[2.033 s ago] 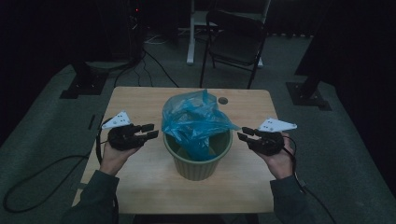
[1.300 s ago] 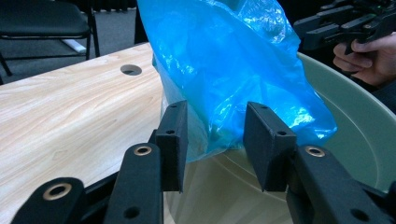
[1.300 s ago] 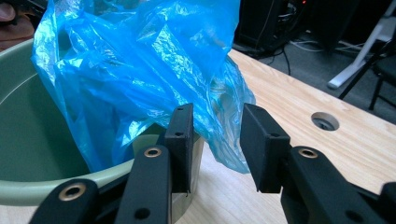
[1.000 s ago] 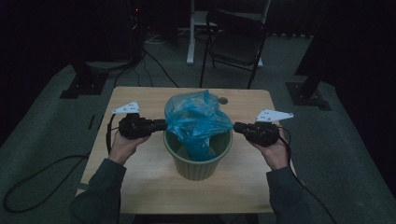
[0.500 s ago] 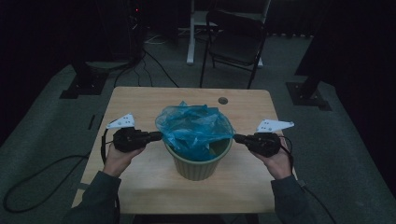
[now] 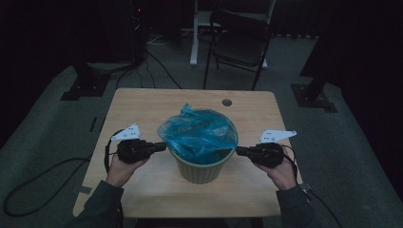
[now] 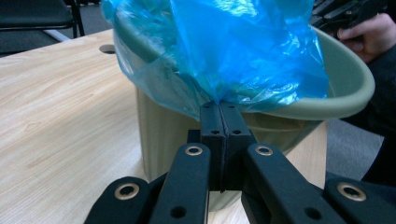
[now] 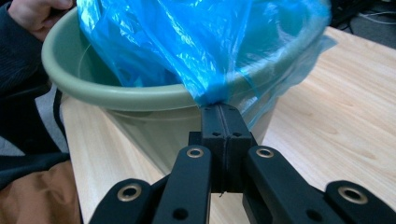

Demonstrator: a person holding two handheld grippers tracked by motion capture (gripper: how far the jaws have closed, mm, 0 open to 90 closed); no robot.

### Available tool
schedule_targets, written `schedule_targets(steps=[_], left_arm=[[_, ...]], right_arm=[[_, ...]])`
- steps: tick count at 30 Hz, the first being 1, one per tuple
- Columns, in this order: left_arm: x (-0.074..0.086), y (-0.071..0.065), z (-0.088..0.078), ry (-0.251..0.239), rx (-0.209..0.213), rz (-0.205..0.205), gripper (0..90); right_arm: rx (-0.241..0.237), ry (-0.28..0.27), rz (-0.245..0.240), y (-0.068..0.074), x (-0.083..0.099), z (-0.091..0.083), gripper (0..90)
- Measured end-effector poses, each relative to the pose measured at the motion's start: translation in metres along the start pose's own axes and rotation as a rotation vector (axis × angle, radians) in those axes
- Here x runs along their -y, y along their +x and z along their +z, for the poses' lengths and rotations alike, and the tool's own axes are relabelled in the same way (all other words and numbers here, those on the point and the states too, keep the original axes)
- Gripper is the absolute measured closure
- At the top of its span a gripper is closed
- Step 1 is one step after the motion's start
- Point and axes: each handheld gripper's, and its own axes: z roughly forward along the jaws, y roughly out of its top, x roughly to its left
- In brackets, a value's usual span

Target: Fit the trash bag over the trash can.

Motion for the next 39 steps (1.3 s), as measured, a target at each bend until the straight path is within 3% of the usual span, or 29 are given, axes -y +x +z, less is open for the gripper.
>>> schedule_targets(steps=[6,11,14,16,19,24,25,27,30,31,35,39], left_arm=[[0.0,-0.007,0.01,0.033,0.001,0.034,90.0],[0.001,-0.004,0.017,0.042,-0.008,0.024,90.0],[0.001,-0.004,0.033,0.079,-0.011,0.037,90.0],[0.001,-0.005,0.037,0.084,-0.001,0.044,90.0],[0.0,-0.011,0.048,0.104,0.013,0.061,90.0],[0.001,-0.009,0.044,0.094,0.003,0.055,89.9],[0.003,-0.004,0.032,0.066,-0.028,0.037,87.4],[0.003,0.0,0.023,0.049,-0.049,0.026,83.8],[0.003,0.0,0.023,0.049,-0.049,0.026,82.2],[0.002,0.011,0.004,0.001,-0.107,-0.001,75.7],[-0.003,0.019,-0.007,-0.035,-0.142,-0.01,71.4],[-0.012,0.028,-0.014,-0.075,-0.154,-0.027,61.2]], right_arm=[[-0.033,0.018,-0.024,0.006,-0.002,0.005,90.0],[-0.013,0.014,-0.013,0.004,-0.003,0.007,90.0],[0.025,0.013,-0.007,-0.001,-0.007,0.014,90.0],[0.025,0.016,-0.012,-0.001,-0.007,0.017,90.0],[0.025,0.049,-0.057,0.006,-0.01,0.03,90.0],[0.031,0.042,-0.051,0.006,-0.008,0.026,89.8],[0.037,0.037,-0.045,0.004,-0.006,0.022,85.2],[0.037,0.035,-0.036,0.003,-0.004,0.018,79.1],[0.041,0.033,-0.036,0.004,-0.003,0.016,76.8],[0.055,0.019,-0.039,0.006,-0.002,0.008,73.3],[0.067,-0.003,-0.04,0.009,-0.003,0.001,69.9],[0.083,-0.031,-0.05,0.013,-0.01,-0.002,64.6]])
